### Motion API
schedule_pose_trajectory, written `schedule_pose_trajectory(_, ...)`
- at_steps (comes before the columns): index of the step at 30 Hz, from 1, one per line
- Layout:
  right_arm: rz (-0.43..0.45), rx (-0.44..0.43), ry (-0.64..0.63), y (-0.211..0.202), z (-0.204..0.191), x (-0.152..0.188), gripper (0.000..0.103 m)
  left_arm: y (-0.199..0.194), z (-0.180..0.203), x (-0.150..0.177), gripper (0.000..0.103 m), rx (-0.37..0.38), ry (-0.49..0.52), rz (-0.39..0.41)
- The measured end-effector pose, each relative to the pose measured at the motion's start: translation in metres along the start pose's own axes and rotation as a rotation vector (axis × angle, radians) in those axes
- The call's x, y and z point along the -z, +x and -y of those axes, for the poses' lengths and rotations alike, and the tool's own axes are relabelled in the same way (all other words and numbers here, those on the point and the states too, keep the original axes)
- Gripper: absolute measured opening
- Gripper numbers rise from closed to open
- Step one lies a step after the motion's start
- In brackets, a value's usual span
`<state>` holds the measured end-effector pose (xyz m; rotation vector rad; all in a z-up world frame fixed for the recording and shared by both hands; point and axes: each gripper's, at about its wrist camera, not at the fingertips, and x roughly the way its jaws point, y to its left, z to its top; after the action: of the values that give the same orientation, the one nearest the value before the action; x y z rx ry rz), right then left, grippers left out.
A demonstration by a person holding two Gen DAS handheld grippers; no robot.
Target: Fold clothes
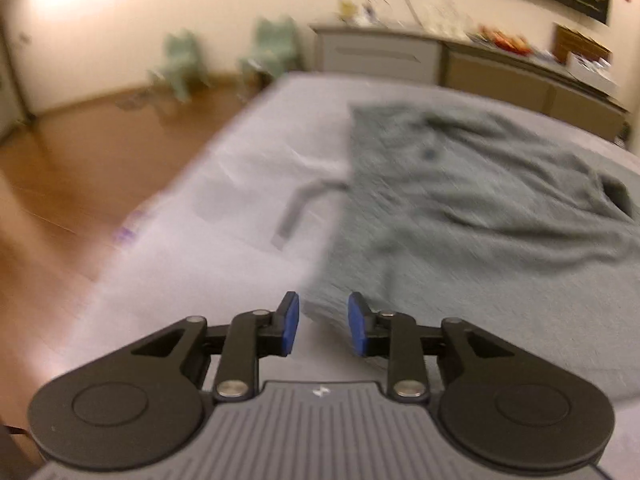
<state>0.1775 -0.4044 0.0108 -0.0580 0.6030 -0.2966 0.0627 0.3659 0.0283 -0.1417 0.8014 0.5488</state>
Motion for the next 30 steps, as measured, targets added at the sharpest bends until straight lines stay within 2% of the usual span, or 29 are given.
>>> schedule_pose_trajectory(1,0.040,-0.023,-0.010,-0.009,-0.006,-0.002,0.054,-0.003,-0.002,-0.005,0.028,-0.016,-0.030,0.023)
schedule_pose_trajectory(3,0.029,-0.113,-0.023,-0.010,-0.023,0.001,0.054,-0.005,0.006,-0.012,0.028,0.007,-0.063,0.055)
schedule_pose_trajectory(5,-0.027,-0.197,-0.059,-0.002,-0.039,0.007,0.053,0.001,0.022,-0.017,0.028,0.099,-0.037,0.059)
schedule_pose_trajectory(7,-0.095,-0.188,-0.066,0.012,-0.036,0.014,0.053,0.015,0.044,-0.016,0.029,0.190,0.024,0.014)
schedule_pose_trajectory(9,-0.166,-0.172,-0.066,0.027,-0.029,0.021,0.051,0.035,0.064,-0.013,0.029,0.186,0.115,-0.048)
schedule_pose_trajectory(10,-0.198,-0.160,-0.026,0.034,-0.016,0.024,0.050,0.044,0.071,-0.010,0.029,0.163,0.156,-0.073)
schedule_pose_trajectory(12,-0.190,-0.136,0.134,0.035,0.028,0.029,0.049,0.060,0.078,-0.003,0.029,0.116,0.215,-0.114)
schedule_pose_trajectory(14,-0.165,-0.162,0.310,0.028,0.069,0.037,0.051,0.067,0.077,0.000,0.030,0.103,0.224,-0.125)
schedule_pose_trajectory(16,-0.183,-0.212,0.414,0.025,0.089,0.051,0.051,0.063,0.074,0.003,0.029,0.102,0.220,-0.127)
schedule_pose_trajectory(18,-0.204,-0.281,0.417,0.030,0.089,0.056,0.051,0.065,0.078,0.003,0.029,0.097,0.229,-0.129)
schedule_pose_trajectory(21,-0.243,-0.368,0.348,0.047,0.073,0.053,0.051,0.065,0.086,0.006,0.028,0.082,0.259,-0.119)
schedule_pose_trajectory(22,-0.251,-0.366,0.301,0.053,0.063,0.049,0.048,0.065,0.085,0.005,0.028,0.081,0.256,-0.119)
schedule_pose_trajectory(23,-0.254,-0.358,0.250,0.059,0.053,0.045,0.022,0.065,0.084,0.005,0.029,0.080,0.251,-0.120)
schedule_pose_trajectory(24,-0.242,-0.359,0.219,0.060,0.047,0.038,0.018,0.066,0.082,0.004,0.030,0.078,0.246,-0.121)
schedule_pose_trajectory(25,-0.183,-0.363,0.234,0.053,0.046,0.028,0.017,0.066,0.081,0.004,0.030,0.077,0.242,-0.122)
schedule_pose_trajectory(26,-0.073,-0.371,0.287,0.038,0.054,0.017,0.015,0.066,0.077,0.004,0.030,0.076,0.233,-0.123)
schedule_pose_trajectory(28,0.188,-0.493,0.444,-0.002,0.083,0.003,0.011,0.067,0.068,0.004,0.033,0.074,0.210,-0.128)
schedule_pose_trajectory(29,0.231,-0.514,0.481,-0.010,0.093,0.002,0.006,0.067,0.063,0.005,0.033,0.071,0.195,-0.133)
schedule_pose_trajectory(30,0.246,-0.521,0.506,-0.014,0.101,0.002,0.006,0.067,0.057,0.005,0.032,0.068,0.180,-0.139)
